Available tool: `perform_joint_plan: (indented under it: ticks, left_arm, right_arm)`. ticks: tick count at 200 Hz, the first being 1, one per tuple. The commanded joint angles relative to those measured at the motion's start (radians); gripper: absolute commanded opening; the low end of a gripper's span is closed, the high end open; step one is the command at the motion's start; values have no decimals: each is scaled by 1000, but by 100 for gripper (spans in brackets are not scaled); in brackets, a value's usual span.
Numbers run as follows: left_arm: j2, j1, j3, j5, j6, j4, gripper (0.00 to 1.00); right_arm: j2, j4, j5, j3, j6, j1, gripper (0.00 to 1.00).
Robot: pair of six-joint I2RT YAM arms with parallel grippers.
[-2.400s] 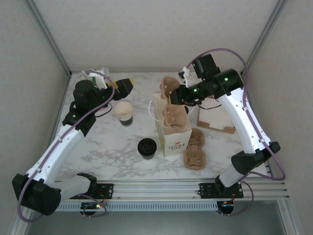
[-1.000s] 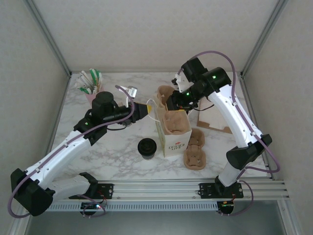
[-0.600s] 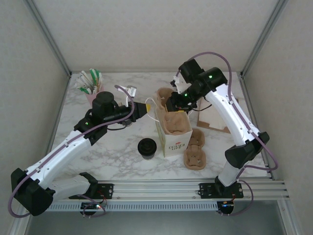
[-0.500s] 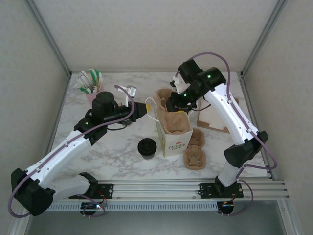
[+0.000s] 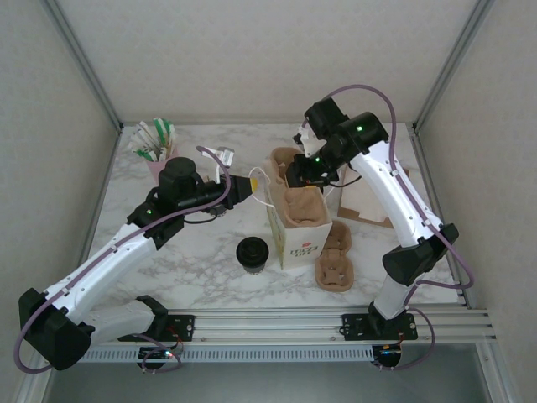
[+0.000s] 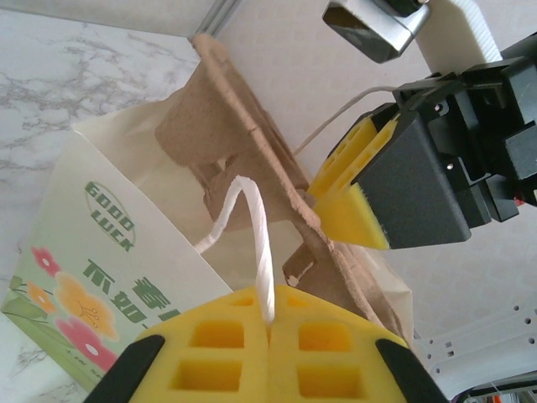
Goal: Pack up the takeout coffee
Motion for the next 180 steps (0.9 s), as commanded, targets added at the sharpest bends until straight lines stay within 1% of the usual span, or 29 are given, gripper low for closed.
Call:
perform_joint_plan:
  ticks: [1, 49, 128, 180]
  left_arm:
    - [-17, -7, -9, -4, 0, 8, 1]
    - [-18, -7, -12, -5, 0, 8, 1]
    - [-17, -7, -15, -16, -6, 11, 1]
    - [-17, -7, -15, -25, -8, 8, 0]
  right_arm:
    - [14, 4, 27, 30, 19, 9, 35]
    - [11, 20, 20, 24, 23, 9, 34]
    - [-81, 115, -8, -172, 30, 31, 34]
    - [-95, 143, -7, -226, 25, 35, 34]
